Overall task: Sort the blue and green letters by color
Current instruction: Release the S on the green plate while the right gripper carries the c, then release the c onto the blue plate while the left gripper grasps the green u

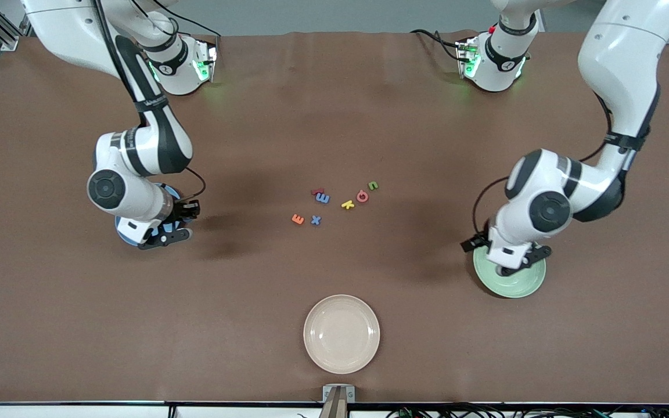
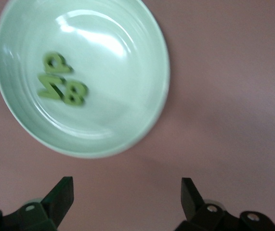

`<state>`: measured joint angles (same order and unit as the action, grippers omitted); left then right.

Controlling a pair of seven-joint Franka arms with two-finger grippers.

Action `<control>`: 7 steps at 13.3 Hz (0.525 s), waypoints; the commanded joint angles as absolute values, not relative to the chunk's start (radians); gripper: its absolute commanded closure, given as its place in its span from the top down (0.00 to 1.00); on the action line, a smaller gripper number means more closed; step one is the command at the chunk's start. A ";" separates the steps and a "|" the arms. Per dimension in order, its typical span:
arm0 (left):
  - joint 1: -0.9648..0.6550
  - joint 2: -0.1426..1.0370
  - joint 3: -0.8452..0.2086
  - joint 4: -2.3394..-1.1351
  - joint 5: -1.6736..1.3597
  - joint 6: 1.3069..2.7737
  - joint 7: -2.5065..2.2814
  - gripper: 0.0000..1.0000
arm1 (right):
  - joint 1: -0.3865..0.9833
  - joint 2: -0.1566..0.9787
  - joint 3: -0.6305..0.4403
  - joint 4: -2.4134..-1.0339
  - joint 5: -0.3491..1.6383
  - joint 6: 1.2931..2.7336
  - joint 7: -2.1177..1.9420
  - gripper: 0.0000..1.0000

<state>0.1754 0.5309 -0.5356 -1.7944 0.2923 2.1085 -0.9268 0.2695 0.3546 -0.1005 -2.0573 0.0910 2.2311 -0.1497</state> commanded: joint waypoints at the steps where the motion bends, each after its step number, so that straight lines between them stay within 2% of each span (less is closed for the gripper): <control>1: 0.183 0.437 -0.606 -1.916 0.285 2.131 -1.033 0.95 | 0.207 0.314 -0.086 -2.126 0.089 2.278 -0.239 0.11; 3: 0.178 0.430 -0.670 -1.979 0.298 2.201 -1.147 0.94 | 0.181 0.316 -0.089 -2.148 0.086 2.304 -0.285 0.11; 7: 0.052 0.465 -0.680 -2.048 0.299 2.367 -1.311 0.87 | 0.156 0.314 -0.115 -2.189 0.069 2.341 -0.341 0.12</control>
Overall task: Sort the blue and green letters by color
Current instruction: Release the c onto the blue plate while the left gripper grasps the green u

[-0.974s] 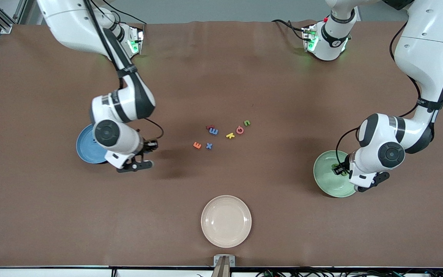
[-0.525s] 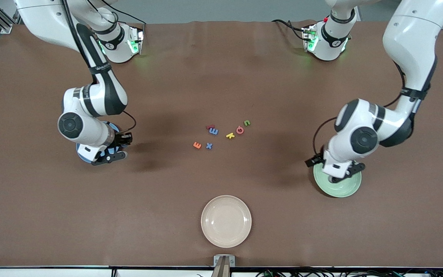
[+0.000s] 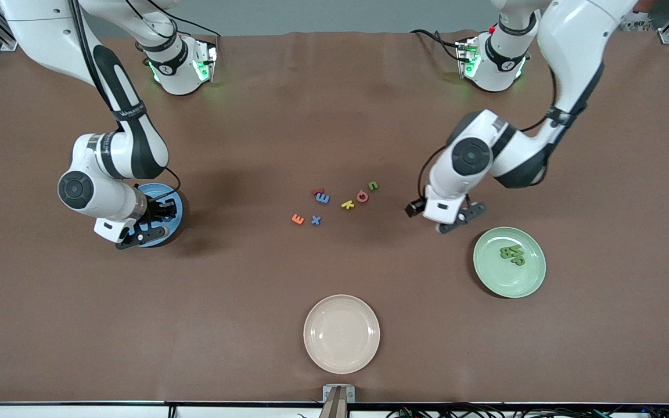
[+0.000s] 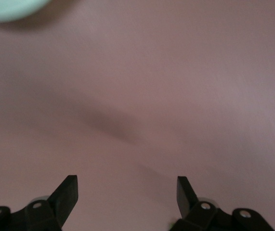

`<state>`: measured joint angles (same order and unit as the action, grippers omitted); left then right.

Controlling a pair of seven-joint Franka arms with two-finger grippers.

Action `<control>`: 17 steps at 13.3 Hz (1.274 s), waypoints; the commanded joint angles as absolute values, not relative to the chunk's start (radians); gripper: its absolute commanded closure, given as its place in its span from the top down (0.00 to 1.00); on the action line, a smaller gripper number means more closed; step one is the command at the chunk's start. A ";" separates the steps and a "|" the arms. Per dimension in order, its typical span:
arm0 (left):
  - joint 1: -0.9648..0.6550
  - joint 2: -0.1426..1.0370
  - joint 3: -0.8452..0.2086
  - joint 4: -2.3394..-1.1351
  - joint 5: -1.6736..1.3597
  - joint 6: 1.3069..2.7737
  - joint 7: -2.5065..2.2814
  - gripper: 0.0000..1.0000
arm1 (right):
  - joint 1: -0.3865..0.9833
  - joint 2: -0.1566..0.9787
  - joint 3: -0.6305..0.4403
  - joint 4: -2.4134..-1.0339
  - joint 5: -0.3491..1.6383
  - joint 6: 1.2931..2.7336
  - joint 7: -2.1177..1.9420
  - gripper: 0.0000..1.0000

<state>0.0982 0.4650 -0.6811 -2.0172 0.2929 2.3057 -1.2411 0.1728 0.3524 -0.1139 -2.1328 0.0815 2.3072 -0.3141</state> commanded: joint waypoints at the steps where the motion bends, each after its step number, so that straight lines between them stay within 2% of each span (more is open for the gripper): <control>1: 0.025 0.481 -0.680 -2.048 0.313 2.381 -1.351 0.86 | 0.156 0.314 -0.117 -2.203 0.066 2.355 -0.344 0.12; 6: -0.075 0.567 -0.680 -2.039 0.474 2.424 -1.590 0.78 | 0.155 0.314 -0.124 -2.243 0.066 2.398 -0.353 0.17; 8: -0.095 0.604 -0.678 -2.025 0.535 2.424 -1.664 0.76 | 0.155 0.316 -0.124 -2.243 0.066 2.396 -0.353 0.36; 9: -0.106 0.618 -0.678 -2.017 0.549 2.424 -1.689 0.76 | 0.155 0.316 -0.124 -2.243 0.066 2.393 -0.351 0.57; 13: -0.121 0.637 -0.678 -2.020 0.554 2.424 -1.710 0.73 | 0.156 0.295 -0.124 -2.234 0.066 2.356 -0.351 0.78; 17: -0.121 0.649 -0.678 -2.023 0.554 2.424 -1.713 0.68 | 0.219 0.282 -0.117 -2.171 0.066 2.268 -0.242 0.81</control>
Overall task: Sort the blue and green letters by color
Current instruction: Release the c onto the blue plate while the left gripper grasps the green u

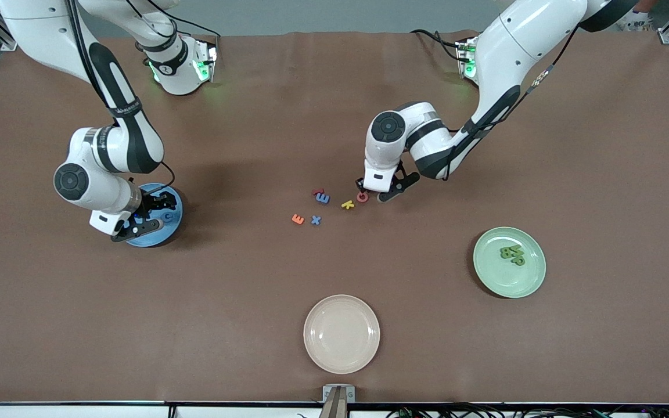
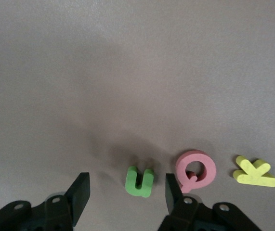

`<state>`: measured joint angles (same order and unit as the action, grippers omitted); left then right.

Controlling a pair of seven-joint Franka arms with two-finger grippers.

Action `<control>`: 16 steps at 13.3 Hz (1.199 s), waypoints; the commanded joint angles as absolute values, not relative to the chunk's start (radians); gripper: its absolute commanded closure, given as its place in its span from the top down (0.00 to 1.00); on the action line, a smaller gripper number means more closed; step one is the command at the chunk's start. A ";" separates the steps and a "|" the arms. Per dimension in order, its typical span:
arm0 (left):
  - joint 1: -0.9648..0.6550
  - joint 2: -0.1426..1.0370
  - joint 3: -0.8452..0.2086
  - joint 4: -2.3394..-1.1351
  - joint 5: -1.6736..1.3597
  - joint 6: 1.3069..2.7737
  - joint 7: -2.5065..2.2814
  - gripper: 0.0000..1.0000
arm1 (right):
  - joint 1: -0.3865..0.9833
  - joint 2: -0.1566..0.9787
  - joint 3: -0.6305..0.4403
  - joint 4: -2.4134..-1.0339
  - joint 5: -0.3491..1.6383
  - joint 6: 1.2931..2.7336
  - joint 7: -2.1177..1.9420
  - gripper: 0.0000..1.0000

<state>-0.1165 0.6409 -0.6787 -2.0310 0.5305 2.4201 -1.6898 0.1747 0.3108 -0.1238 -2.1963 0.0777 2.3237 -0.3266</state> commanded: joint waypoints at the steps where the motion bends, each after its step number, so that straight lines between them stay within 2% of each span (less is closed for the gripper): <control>1: -0.121 0.649 -0.678 -2.023 0.554 2.424 -1.713 0.67 | 0.256 0.288 -0.115 -2.143 0.067 2.244 -0.174 0.81; 4: -0.121 0.663 -0.676 -2.017 0.554 2.424 -1.713 0.66 | 0.375 0.325 -0.115 -2.022 0.074 2.201 0.032 0.80; 8: -0.121 0.670 -0.676 -2.011 0.554 2.425 -1.713 0.63 | 0.524 0.477 -0.112 -1.806 0.095 2.172 0.286 0.80; 11: -0.120 0.683 -0.673 -2.000 0.554 2.425 -1.713 0.49 | 0.635 0.587 -0.112 -1.672 0.100 2.163 0.510 0.80; 13: -0.114 0.695 -0.673 -1.991 0.554 2.425 -1.713 0.28 | 0.687 0.653 -0.112 -1.587 0.100 2.163 0.627 0.80; 16: -0.103 0.698 -0.670 -1.982 0.554 2.424 -1.707 0.09 | 0.732 0.727 -0.112 -1.507 0.098 2.166 0.732 0.79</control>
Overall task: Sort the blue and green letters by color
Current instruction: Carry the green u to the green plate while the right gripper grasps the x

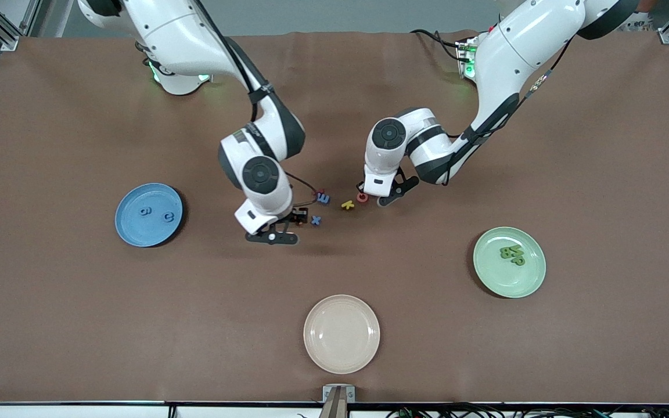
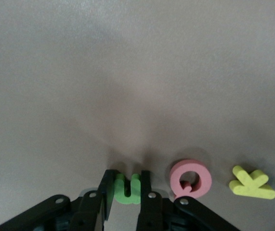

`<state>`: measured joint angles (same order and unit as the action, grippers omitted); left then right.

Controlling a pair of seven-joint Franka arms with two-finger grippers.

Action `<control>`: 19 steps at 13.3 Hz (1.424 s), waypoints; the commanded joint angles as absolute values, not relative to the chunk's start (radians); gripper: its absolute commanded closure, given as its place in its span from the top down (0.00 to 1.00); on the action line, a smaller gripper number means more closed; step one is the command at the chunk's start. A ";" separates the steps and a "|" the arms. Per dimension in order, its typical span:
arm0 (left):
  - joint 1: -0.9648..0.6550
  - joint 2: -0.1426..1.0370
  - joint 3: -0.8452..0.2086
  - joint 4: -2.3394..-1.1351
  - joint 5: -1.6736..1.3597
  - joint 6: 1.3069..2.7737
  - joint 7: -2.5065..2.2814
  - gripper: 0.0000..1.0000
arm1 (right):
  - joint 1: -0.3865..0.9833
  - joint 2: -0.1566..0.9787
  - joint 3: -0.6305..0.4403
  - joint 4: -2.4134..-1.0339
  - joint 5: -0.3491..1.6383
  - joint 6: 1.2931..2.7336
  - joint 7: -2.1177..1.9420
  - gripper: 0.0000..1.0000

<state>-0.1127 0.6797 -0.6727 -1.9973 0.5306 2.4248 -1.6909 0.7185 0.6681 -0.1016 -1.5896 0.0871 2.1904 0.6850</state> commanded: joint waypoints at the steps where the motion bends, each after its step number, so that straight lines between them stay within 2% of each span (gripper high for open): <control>1: -0.097 0.692 -0.670 -1.982 0.554 2.419 -1.701 0.03 | 0.742 0.745 -0.110 -1.487 0.098 2.169 0.738 0.79; 9: 0.122 0.565 -0.672 -1.962 0.557 2.321 -1.449 0.01 | 0.775 0.804 -0.080 -1.460 0.097 2.229 0.839 0.78; 14: 0.207 0.555 -0.672 -1.800 0.555 2.140 -1.229 0.00 | 0.793 0.841 -0.074 -1.448 0.097 2.266 0.851 0.75; 16: 0.267 0.564 -0.670 -1.766 0.555 2.129 -1.123 0.00 | 0.793 0.841 -0.074 -1.448 0.097 2.266 0.851 0.71; 19: 0.337 0.581 -0.669 -1.743 0.555 2.131 -0.988 0.00 | 0.793 0.841 -0.074 -1.450 0.098 2.266 0.851 0.58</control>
